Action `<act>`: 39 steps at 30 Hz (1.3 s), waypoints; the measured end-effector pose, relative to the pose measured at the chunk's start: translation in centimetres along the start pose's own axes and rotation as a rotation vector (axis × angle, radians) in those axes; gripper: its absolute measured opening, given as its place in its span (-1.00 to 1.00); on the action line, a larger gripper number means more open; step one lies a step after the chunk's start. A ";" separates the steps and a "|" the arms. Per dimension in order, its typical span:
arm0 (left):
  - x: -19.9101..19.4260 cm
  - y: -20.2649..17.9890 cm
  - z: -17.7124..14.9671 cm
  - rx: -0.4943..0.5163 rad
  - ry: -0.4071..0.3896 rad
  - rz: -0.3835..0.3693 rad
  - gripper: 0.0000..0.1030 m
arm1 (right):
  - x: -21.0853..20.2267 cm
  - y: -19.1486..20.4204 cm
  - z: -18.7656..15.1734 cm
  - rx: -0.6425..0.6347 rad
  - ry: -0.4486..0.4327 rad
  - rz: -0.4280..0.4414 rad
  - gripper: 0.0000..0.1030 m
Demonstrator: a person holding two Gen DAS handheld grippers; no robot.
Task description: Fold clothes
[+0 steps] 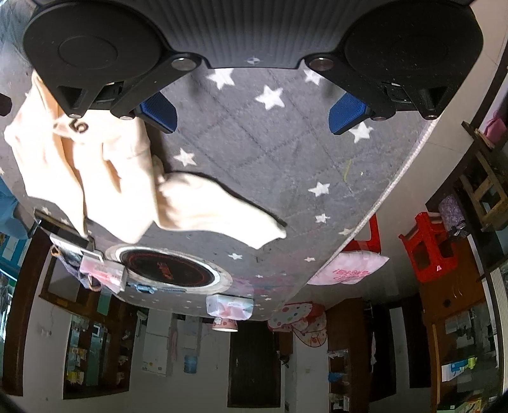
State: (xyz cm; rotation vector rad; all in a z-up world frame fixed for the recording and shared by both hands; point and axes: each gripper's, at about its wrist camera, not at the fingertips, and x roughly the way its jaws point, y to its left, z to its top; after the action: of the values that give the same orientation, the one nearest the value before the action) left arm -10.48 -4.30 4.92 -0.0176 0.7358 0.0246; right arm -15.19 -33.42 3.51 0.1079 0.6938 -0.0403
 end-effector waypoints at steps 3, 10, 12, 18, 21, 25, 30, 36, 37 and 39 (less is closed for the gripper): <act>-0.2 -0.5 -0.4 0.014 0.009 0.004 1.00 | -0.3 0.5 -0.4 -0.015 0.002 0.007 1.00; -1.2 -1.2 -0.7 0.016 0.011 -0.006 1.00 | -1.0 1.0 -1.3 -0.030 0.001 0.020 1.00; -1.4 -1.4 -0.8 0.025 0.012 -0.002 1.00 | -1.2 1.1 -1.5 -0.031 0.000 0.020 1.00; -2.3 -1.8 -1.4 0.036 0.010 -0.007 1.00 | -1.9 1.1 -1.9 -0.038 -0.008 0.021 1.00; -2.9 -2.1 -1.6 0.043 0.003 -0.012 1.00 | -2.3 1.2 -2.1 -0.042 -0.013 0.022 1.00; -3.7 -2.5 -2.0 0.049 -0.003 -0.015 1.00 | -2.9 1.4 -2.5 -0.051 -0.020 0.022 1.00; -4.5 -2.8 -2.5 0.054 -0.009 -0.017 1.00 | -3.6 1.6 -2.9 -0.061 -0.028 0.022 1.00; -5.1 -3.1 -3.0 0.058 -0.018 -0.024 1.00 | -3.9 2.1 -3.3 -0.071 -0.027 0.025 1.00; -5.1 -3.1 -3.1 0.059 -0.018 -0.024 1.00 | -3.9 2.1 -3.4 -0.074 -0.027 0.024 1.00; -5.2 -3.2 -3.1 0.060 -0.018 -0.024 1.00 | -4.0 2.2 -3.5 -0.078 -0.026 0.023 1.00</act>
State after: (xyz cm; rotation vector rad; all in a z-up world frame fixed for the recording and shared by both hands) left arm -16.34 -7.62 6.08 0.0314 0.7181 -0.0202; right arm -20.29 -30.85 3.61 0.0409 0.6671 0.0077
